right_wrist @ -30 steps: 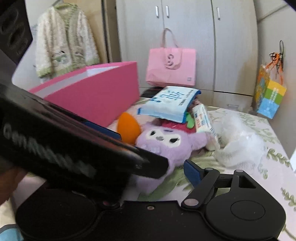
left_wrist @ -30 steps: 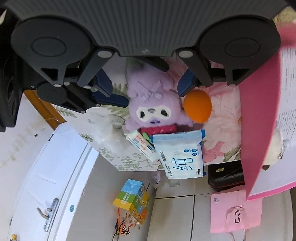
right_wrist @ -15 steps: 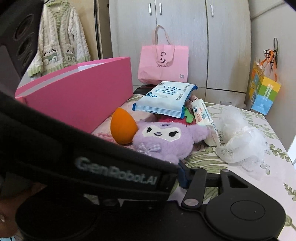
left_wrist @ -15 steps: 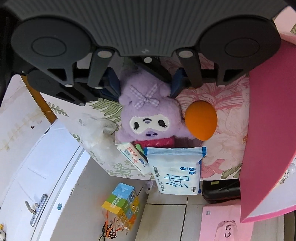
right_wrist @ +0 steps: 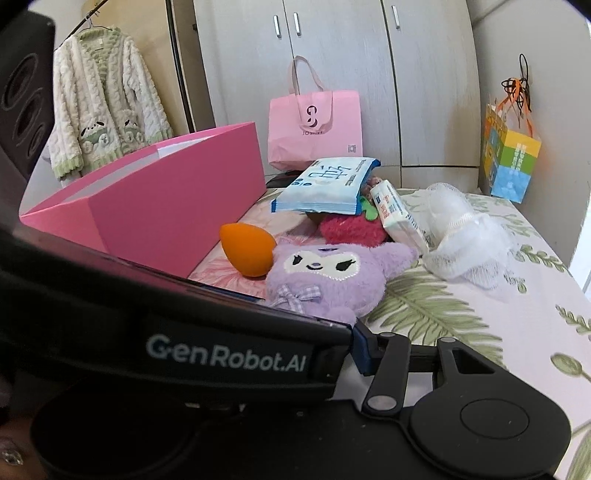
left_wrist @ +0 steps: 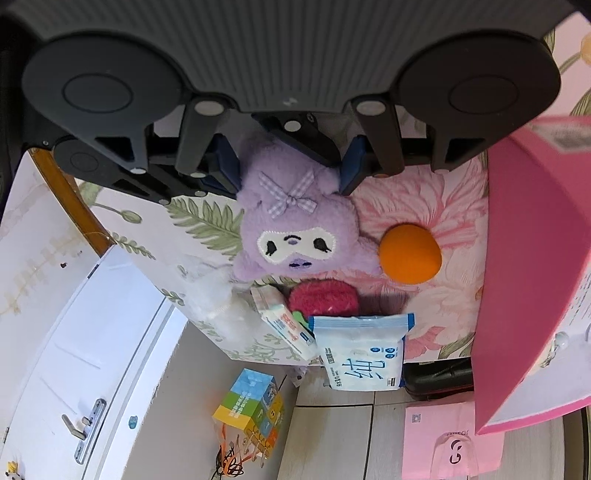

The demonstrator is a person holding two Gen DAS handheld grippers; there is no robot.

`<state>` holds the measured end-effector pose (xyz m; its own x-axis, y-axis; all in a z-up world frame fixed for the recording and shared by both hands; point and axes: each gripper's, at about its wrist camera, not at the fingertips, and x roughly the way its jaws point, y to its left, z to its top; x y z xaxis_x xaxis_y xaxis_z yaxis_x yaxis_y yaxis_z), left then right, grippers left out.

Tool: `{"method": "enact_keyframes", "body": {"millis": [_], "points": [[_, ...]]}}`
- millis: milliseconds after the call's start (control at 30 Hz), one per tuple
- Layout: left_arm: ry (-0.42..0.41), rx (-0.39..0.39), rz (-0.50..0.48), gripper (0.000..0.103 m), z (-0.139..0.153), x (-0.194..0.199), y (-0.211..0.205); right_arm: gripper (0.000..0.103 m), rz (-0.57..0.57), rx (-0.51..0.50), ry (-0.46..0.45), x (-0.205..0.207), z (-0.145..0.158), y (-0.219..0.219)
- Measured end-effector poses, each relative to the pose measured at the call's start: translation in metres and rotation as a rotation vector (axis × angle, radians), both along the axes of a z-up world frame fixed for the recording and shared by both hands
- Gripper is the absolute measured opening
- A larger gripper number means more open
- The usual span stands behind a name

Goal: Organize soft objects
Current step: 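Carry the purple plush with the left gripper into the pink shoebox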

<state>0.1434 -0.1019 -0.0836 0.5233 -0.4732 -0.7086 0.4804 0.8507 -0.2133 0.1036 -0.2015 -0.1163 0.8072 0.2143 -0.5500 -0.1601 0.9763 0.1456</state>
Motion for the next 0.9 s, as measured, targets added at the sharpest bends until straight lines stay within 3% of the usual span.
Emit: {"method": "enact_keyframes", "body": {"millis": [400,667,900], "points": [[0.058,-0.039,0.003,0.054,0.012,-0.031,0.02,0.057,0.034,-0.029,0.083,-0.029,0.018,0.015],[0.053,-0.08,0.012,0.054,0.033,-0.053,0.039,0.057,0.098,-0.109,0.067,-0.048,0.043,0.031],[0.054,-0.064,0.033,0.053,0.049,-0.071,0.061,0.057,0.181,-0.16,0.056,-0.067,0.059,0.052]]}}
